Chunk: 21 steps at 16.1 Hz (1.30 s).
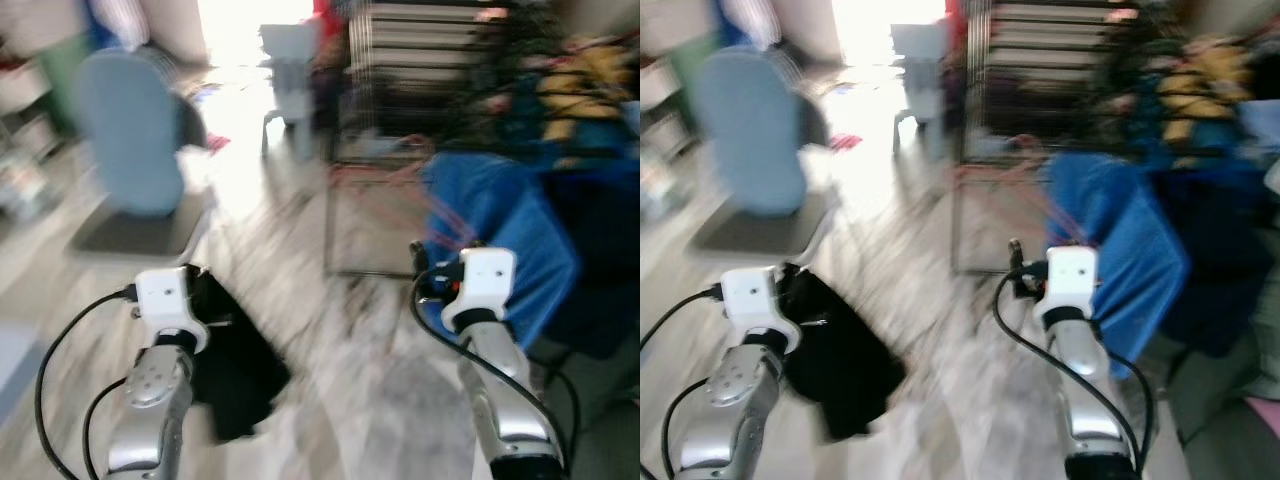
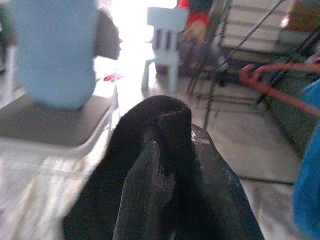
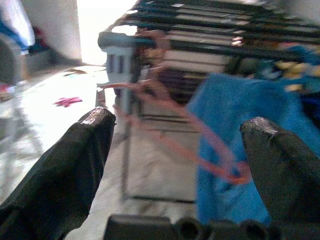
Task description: Hang hanger
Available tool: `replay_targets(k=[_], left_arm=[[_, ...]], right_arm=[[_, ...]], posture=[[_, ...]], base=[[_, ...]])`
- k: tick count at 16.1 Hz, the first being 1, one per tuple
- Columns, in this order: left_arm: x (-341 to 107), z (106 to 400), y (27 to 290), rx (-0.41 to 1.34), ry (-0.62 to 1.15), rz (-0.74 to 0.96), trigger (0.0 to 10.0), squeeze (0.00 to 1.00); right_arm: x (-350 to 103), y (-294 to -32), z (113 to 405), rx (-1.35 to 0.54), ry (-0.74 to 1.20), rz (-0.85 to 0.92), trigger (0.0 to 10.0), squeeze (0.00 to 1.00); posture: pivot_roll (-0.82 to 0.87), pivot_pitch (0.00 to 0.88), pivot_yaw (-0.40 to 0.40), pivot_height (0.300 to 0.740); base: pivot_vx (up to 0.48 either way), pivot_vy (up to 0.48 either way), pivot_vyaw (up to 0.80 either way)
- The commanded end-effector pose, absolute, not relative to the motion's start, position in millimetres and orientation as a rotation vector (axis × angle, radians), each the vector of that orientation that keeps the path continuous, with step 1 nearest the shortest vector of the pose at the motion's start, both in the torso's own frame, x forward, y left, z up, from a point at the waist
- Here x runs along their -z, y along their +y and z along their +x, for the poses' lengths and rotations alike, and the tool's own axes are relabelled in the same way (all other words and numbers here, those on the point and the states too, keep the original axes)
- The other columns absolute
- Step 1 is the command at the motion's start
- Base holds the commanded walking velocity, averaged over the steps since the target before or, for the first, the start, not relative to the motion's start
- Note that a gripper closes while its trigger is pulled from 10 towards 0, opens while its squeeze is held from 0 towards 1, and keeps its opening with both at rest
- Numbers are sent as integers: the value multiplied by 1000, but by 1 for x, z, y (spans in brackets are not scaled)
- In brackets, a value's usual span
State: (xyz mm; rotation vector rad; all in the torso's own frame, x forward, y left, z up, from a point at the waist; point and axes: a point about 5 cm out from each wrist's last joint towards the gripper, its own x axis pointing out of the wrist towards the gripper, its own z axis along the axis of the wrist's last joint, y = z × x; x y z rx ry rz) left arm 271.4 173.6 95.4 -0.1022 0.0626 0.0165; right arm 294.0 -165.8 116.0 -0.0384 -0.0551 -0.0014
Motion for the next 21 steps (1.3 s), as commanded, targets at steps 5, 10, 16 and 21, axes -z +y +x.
replay_targets(k=[5,10,16,21], left_arm=[[-100,274,159,34,49,-121,10000,0],[-98,275,158,44,67,-127,10000,0],[-94,273,158,43,96,-132,10000,0],[-95,272,159,36,97,-129,10000,0]], right_arm=[[-118,-177,291,35,-56,-57,10000,0],[-114,-178,289,29,-29,-79,10000,0],[-107,-182,286,-3,27,-112,10000,0],[-103,-192,275,-80,76,-140,10000,0]], posture=[[-68,0,-2,740],[-71,0,2,740],[-75,0,2,740],[-80,0,3,740]], base=[[460,0,0],[431,52,0],[181,207,0],[0,0,0]])
